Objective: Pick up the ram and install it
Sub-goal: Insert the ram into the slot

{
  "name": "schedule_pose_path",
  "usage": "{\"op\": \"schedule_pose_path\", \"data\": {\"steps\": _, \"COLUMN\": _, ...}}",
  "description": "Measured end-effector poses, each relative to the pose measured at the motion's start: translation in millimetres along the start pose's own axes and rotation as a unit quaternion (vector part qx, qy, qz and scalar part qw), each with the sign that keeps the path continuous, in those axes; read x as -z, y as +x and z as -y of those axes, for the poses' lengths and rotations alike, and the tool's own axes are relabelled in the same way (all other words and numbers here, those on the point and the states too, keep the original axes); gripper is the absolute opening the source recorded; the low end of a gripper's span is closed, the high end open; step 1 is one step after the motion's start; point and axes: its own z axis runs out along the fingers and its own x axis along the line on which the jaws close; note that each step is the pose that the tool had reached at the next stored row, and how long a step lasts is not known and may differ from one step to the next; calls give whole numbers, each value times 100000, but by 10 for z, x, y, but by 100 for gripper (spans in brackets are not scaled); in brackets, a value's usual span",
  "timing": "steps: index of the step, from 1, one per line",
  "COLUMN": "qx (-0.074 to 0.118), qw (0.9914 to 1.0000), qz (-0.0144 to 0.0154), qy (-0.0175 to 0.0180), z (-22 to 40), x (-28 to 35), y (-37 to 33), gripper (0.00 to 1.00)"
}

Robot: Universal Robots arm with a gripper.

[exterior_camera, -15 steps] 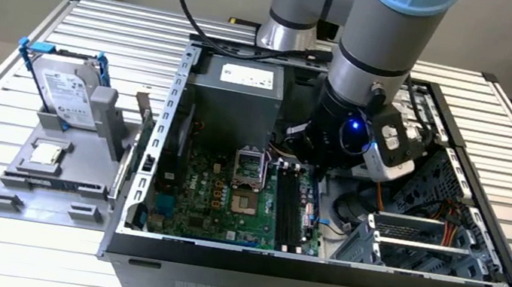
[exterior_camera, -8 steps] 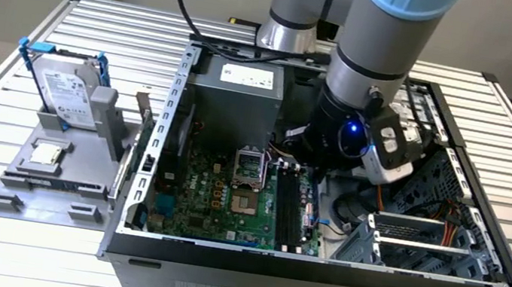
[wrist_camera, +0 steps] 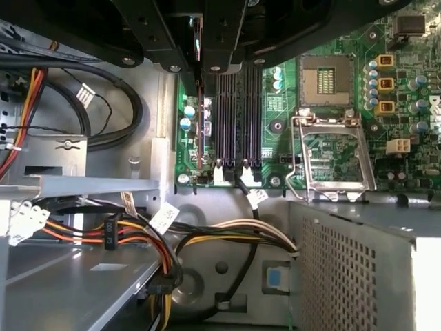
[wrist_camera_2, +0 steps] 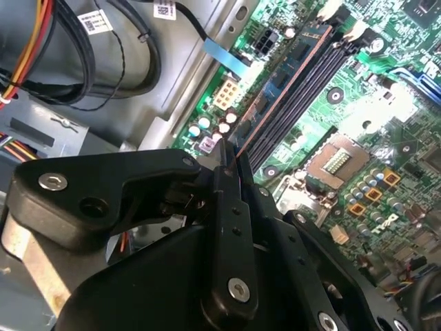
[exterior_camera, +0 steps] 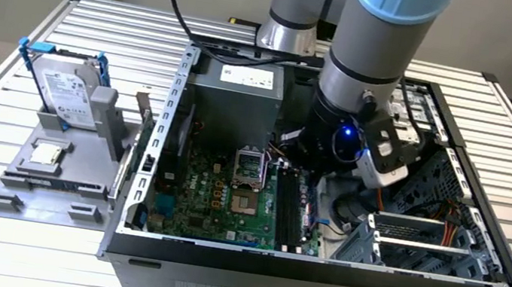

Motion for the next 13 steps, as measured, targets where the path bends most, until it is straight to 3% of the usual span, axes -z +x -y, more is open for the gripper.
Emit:
{"op": "schedule_pose_path", "data": {"steps": 9, "qx": 292, "qw": 99999, "qz": 169, "qy": 2, "z": 25, "x": -80, "y": 21, "gripper": 0}}
{"op": "schedule_pose_path", "data": {"steps": 13, "qx": 369, "qw": 99998, "qz": 501, "qy": 110, "z": 28, "x": -108, "y": 34, "gripper": 0}}
